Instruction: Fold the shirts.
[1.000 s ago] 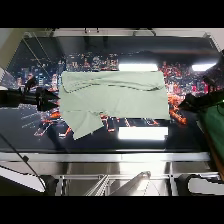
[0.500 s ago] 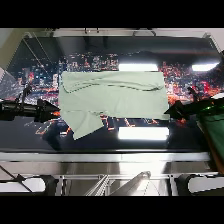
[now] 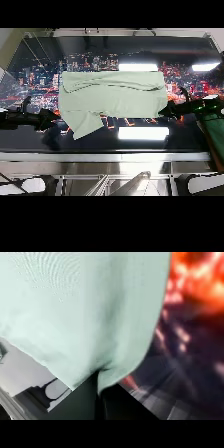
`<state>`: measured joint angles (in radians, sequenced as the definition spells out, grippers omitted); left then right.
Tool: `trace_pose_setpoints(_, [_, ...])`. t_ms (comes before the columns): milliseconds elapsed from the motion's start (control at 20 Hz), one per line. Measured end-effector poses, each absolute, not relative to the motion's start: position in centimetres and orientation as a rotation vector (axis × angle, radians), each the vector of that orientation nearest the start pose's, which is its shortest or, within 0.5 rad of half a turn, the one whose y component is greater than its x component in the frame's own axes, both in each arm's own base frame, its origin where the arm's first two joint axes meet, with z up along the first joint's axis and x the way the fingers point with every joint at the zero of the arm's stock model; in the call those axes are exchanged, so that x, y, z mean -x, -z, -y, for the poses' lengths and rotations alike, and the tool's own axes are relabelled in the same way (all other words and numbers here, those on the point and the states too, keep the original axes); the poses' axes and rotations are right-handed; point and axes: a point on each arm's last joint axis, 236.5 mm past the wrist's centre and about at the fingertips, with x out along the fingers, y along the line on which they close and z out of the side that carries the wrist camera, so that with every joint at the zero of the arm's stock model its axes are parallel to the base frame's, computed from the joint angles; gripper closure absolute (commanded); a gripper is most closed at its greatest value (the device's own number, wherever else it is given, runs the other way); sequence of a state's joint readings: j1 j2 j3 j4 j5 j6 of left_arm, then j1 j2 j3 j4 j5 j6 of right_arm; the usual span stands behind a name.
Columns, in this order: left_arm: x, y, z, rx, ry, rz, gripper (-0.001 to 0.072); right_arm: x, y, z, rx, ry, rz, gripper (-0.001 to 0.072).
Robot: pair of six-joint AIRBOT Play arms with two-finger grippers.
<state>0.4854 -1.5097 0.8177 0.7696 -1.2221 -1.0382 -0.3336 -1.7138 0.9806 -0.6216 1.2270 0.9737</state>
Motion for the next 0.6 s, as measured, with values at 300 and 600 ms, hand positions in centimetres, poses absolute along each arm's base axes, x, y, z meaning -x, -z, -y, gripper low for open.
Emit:
trace_pose_setpoints(300, [-34.5, 12.2, 6.4, 0.864, 0.418, -1.458, 0.0565, -36.6, 10.4, -7.1, -0.901, -0.53, -1.398, 0.0691])
trace_pose_setpoints(600, [-32.4, 11.2, 7.3, 0.829, 0.54, -1.531, 0.0685, -35.8, 8.6, -6.7, -0.925, -0.574, -1.397, 0.0692])
